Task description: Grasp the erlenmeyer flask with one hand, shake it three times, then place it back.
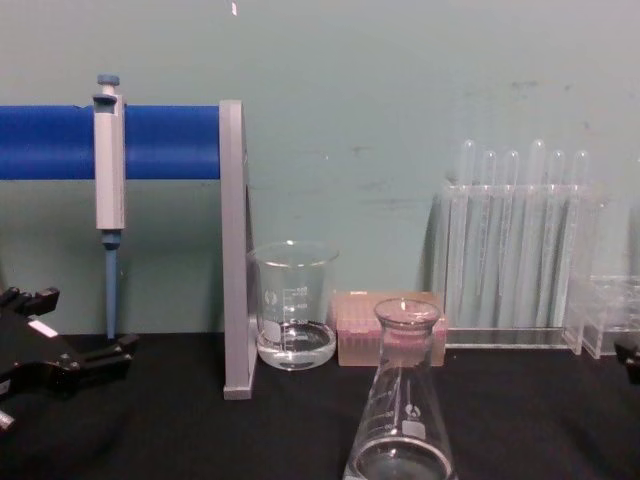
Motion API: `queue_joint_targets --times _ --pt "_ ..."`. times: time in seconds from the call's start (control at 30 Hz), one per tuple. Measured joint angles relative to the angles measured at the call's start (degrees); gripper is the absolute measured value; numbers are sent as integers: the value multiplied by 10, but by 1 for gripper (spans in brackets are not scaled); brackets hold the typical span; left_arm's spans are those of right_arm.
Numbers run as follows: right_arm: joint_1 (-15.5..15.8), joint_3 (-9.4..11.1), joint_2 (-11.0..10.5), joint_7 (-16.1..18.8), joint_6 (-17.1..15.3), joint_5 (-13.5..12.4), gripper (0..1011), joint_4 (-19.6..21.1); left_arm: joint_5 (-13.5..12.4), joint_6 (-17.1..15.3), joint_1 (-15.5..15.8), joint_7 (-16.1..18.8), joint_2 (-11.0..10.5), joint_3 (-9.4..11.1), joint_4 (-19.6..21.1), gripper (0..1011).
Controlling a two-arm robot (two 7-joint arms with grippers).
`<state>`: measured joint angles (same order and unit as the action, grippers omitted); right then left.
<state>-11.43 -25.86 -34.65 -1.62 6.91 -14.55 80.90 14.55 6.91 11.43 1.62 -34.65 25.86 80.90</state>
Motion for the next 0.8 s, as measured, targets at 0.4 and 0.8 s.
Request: queue_joint_targets --times 0.4,0.8 --pt "0 0 0 0 0 0 1003 0 0 0 0 0 0 0 0 1001" --pt "0 0 0 0 0 0 1003 0 0 0 0 0 0 0 0 1001"
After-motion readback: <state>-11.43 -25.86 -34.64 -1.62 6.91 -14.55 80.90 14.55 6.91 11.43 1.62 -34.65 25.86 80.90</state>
